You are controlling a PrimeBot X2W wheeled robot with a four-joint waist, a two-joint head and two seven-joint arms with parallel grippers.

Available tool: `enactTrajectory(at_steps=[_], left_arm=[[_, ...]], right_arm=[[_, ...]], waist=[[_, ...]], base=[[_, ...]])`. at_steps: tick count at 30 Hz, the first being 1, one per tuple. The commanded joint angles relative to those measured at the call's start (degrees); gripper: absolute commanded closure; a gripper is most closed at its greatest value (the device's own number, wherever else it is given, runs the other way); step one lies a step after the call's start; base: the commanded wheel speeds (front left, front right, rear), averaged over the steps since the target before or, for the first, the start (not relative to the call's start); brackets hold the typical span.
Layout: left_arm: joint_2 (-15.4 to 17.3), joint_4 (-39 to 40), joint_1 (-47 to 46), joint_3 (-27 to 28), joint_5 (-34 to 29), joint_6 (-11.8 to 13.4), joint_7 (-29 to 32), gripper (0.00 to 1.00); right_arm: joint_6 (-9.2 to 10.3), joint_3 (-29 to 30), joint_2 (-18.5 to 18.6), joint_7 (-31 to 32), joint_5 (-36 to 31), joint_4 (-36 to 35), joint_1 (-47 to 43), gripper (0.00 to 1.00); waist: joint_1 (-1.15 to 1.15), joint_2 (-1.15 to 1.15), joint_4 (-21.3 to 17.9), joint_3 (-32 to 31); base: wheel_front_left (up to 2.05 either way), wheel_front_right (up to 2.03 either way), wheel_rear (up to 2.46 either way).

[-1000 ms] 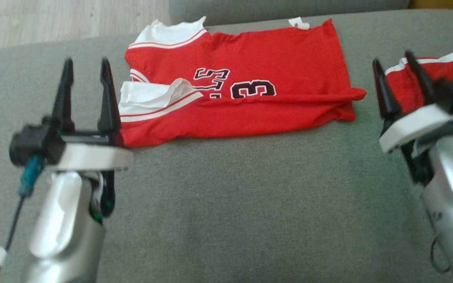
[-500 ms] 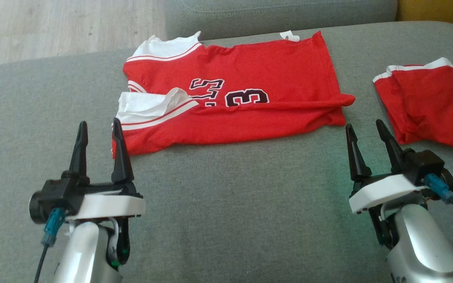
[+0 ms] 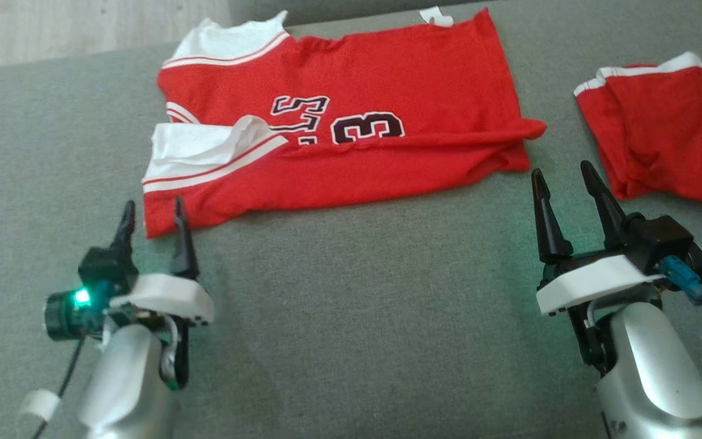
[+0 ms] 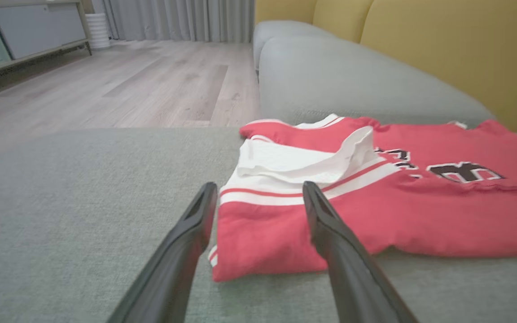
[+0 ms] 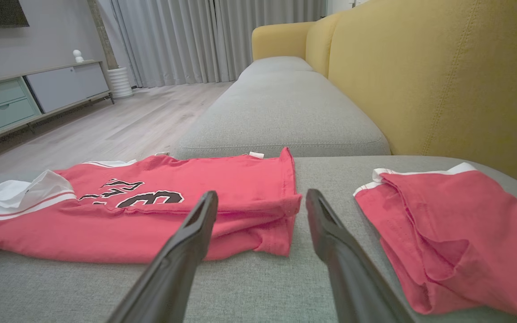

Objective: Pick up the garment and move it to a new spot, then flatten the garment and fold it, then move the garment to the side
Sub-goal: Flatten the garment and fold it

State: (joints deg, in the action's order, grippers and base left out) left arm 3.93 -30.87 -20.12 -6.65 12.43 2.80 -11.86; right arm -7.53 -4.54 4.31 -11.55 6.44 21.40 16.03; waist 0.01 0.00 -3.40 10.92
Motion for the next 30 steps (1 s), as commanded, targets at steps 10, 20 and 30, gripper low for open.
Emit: enactTrajectory(at_steps=[10,20,30], left_arm=[[4.53,-14.58,-9.79,3.32,-0.18,2.27,4.65,0.00],[4.97,-22.00,-13.12,1.49,1.04,-1.29,11.19,1.00],[3.26,-14.50,-14.88,0.43,0.84,-2.11,-0.90,1.00]], right_arm=[[0.04,-2.12,-0.94,0.20,-0.08,-3.77,2.76,0.00],[0.04,-2.47,-1.17,0.66,0.04,-4.19,3.61,0.00],[0.04,0.55,-1.04,7.37,-1.56,0.58,5.94,0.00]], waist=[[-0.01,0.00,-3.01,3.43],[-0.01,0.00,-3.04,3.69],[-0.01,0.00,0.38,2.46]], base=[[0.00,0.00,0.00],[0.00,0.00,0.00],[0.00,0.00,0.00]])
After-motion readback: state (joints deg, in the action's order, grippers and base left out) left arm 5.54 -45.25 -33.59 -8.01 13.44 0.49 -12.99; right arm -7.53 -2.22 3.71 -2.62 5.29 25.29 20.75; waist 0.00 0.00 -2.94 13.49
